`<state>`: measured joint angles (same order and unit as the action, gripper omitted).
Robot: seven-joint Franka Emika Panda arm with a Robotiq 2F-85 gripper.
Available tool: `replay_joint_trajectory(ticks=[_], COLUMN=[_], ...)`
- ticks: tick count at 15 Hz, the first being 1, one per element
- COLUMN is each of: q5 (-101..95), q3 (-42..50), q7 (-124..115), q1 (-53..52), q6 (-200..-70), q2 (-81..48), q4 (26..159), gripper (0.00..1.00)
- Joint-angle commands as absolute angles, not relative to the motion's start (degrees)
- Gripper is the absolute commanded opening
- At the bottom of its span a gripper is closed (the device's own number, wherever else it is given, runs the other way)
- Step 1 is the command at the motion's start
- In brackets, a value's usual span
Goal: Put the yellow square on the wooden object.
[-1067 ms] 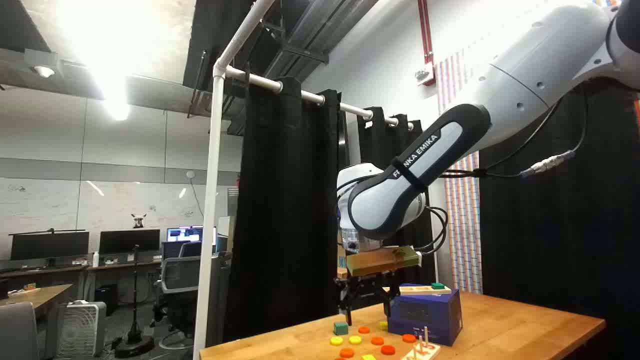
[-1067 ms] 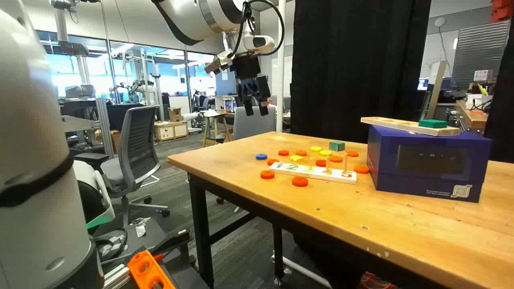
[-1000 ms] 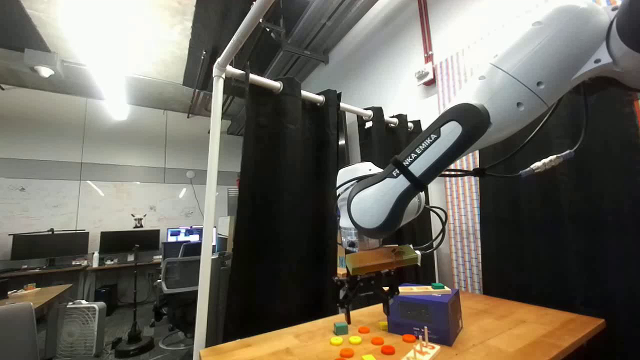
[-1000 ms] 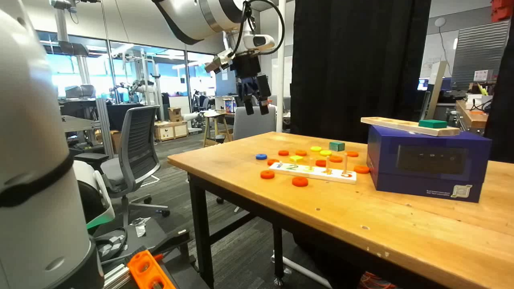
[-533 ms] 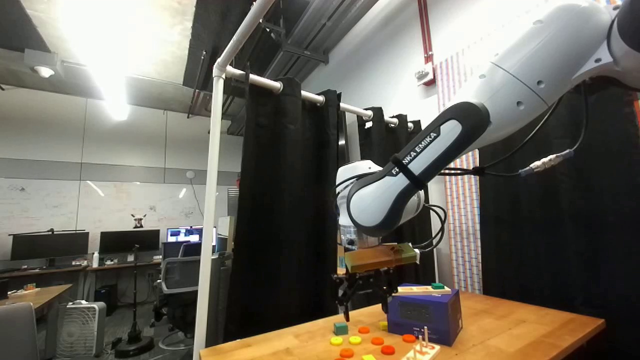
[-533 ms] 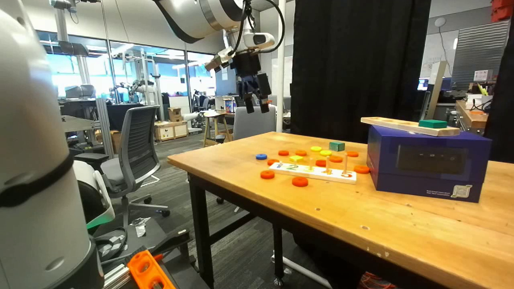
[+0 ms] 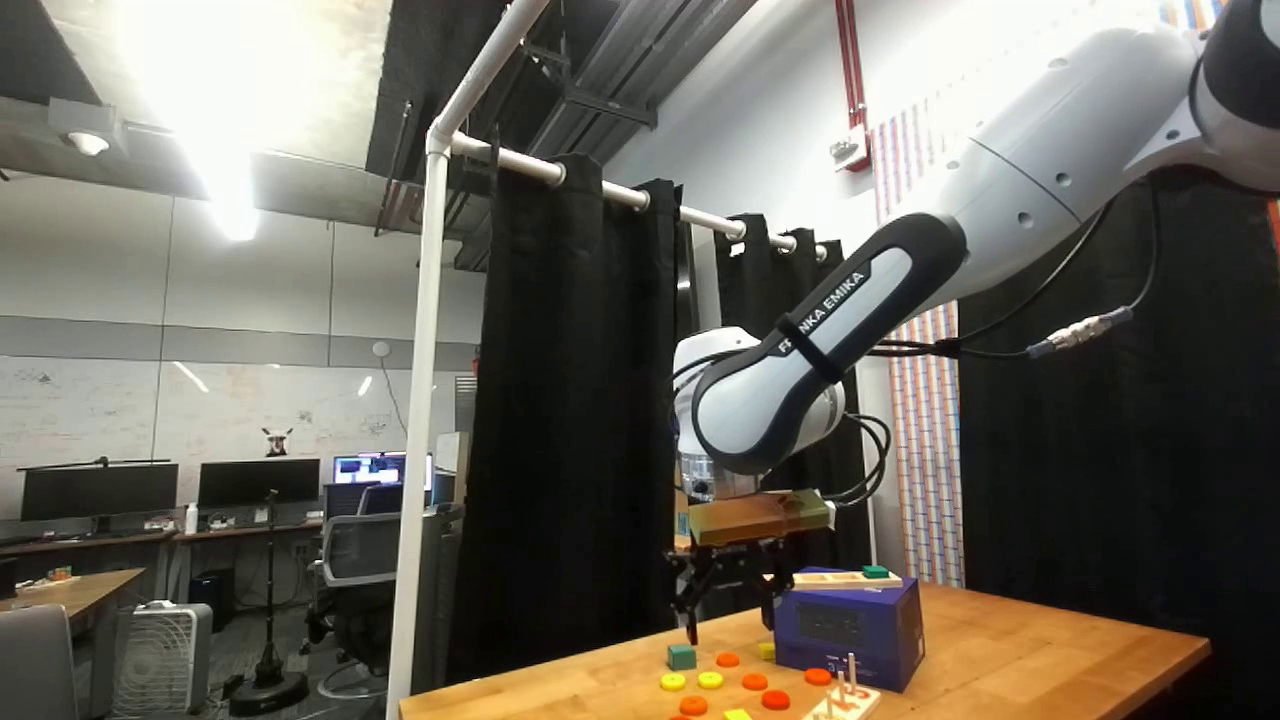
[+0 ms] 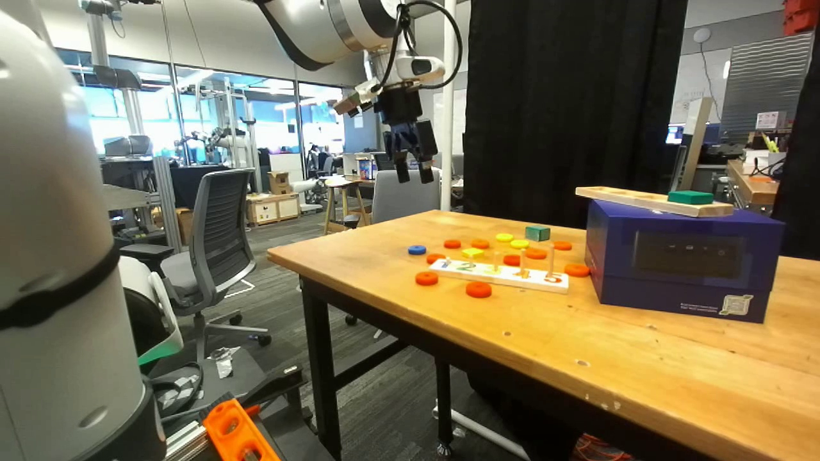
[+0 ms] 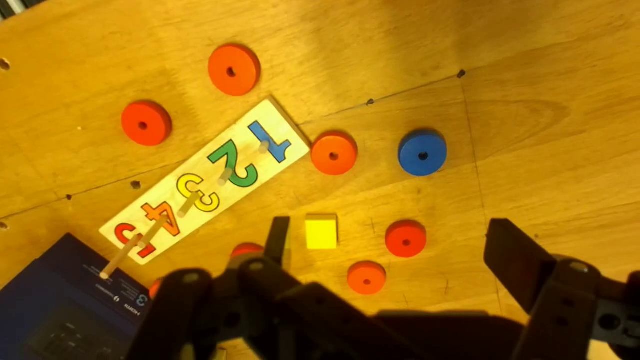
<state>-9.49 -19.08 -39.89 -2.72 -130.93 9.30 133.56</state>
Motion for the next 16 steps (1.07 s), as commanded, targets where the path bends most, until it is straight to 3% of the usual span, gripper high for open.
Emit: replay_joint_trajectory(ticks=[1,16], q5=[-11.97,-7.48], q3=[-17.01,-5.58], q7=[-38.92,-23.29], q1=[-4.54,-4.78], q6=[-131.28,-139.89], q2=[4.67,-13.6], q4=[128.51,119.67], gripper=[1.0,1.0])
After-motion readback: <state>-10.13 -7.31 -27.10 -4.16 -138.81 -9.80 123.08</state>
